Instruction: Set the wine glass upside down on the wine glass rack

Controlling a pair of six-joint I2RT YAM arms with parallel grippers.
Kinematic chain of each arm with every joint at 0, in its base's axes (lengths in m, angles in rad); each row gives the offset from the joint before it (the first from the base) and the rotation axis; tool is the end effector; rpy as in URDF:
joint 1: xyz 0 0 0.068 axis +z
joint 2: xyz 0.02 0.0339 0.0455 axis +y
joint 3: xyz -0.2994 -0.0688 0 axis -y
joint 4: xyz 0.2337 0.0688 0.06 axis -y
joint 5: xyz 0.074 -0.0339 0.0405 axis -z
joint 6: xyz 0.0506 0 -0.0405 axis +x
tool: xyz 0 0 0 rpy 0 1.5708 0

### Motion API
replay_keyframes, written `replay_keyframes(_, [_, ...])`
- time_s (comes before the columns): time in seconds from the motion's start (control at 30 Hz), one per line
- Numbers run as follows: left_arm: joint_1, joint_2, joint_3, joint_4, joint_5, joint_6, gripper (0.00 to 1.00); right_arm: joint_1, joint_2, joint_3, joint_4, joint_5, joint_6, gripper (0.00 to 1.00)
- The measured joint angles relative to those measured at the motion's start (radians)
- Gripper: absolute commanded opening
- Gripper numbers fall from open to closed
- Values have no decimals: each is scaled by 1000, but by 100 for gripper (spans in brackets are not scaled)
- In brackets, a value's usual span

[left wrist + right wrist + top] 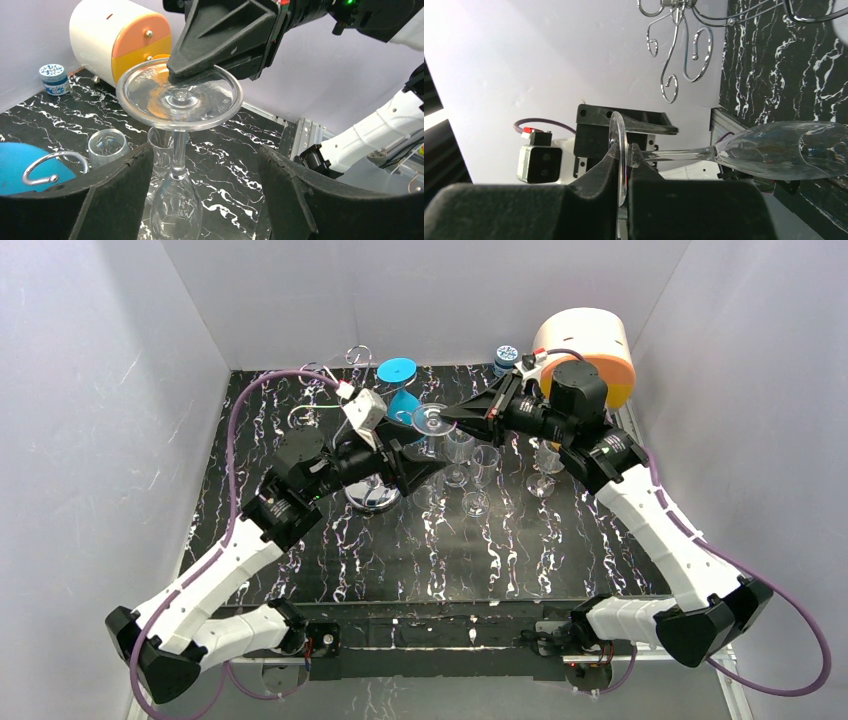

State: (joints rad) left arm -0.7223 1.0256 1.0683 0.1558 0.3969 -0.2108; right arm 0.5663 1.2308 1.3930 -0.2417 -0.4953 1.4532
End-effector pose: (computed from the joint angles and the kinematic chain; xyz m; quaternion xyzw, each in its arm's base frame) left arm 0.1476 -0.1561 0.4632 0.3047 0.5623 -0.4527 0.6213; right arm 0.2059 0.1594 0.4833 0.1554 0.7147 0.6527 0.1975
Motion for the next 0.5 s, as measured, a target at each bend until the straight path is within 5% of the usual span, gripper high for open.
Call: replay_keyframes(0.5, [0, -155, 121, -356, -257, 32, 80, -3, 6, 87, -129, 165, -127, 1])
